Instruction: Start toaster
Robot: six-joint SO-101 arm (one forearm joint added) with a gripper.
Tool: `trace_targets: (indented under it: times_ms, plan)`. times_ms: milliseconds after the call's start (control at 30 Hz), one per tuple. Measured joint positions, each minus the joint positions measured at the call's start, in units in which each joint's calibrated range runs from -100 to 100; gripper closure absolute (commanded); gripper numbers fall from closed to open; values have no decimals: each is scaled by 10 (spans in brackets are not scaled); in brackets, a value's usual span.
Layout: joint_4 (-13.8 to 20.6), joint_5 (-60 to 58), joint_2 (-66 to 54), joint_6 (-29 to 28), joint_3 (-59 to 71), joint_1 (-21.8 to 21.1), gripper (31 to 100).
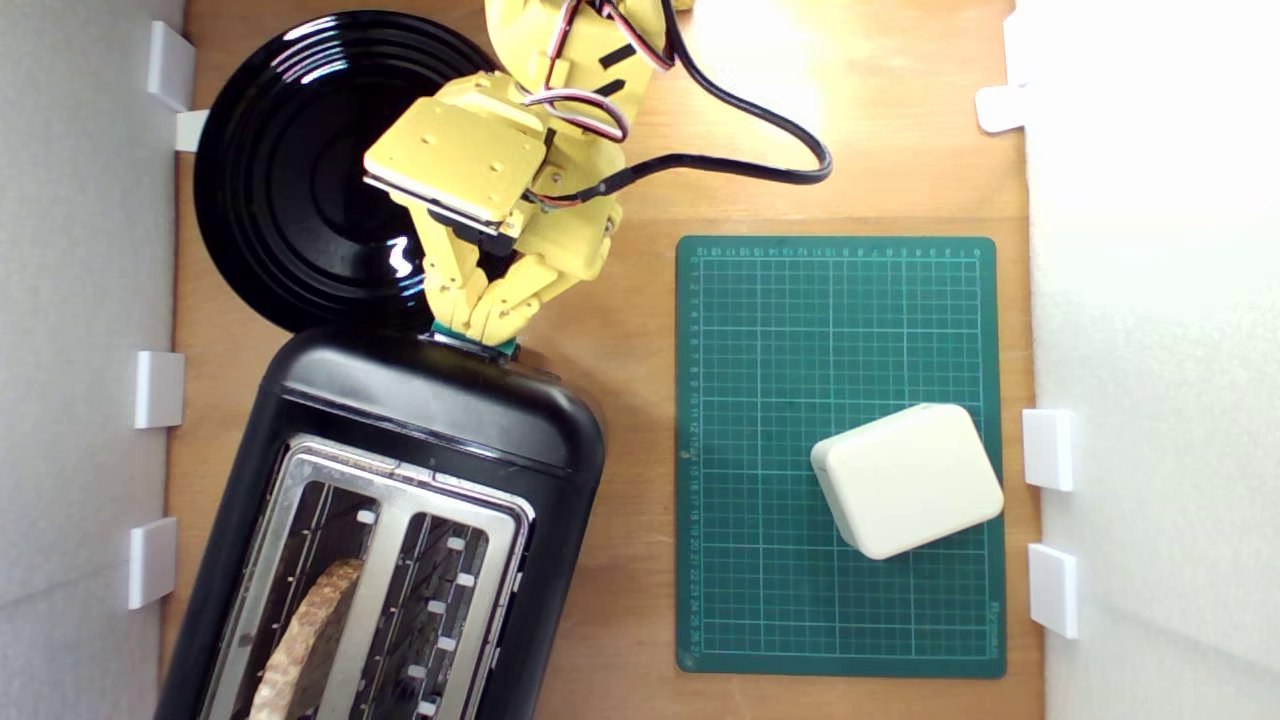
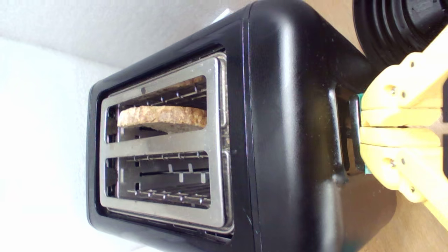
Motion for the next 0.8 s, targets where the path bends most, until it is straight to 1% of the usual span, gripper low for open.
trace_targets:
  times_ms: [167, 567, 800]
  plan:
    - [0, -6, -2, 7, 19, 11, 989]
    - [0, -9, 0, 9, 23, 11, 989]
    - [0, -9, 28, 9, 22, 12, 989]
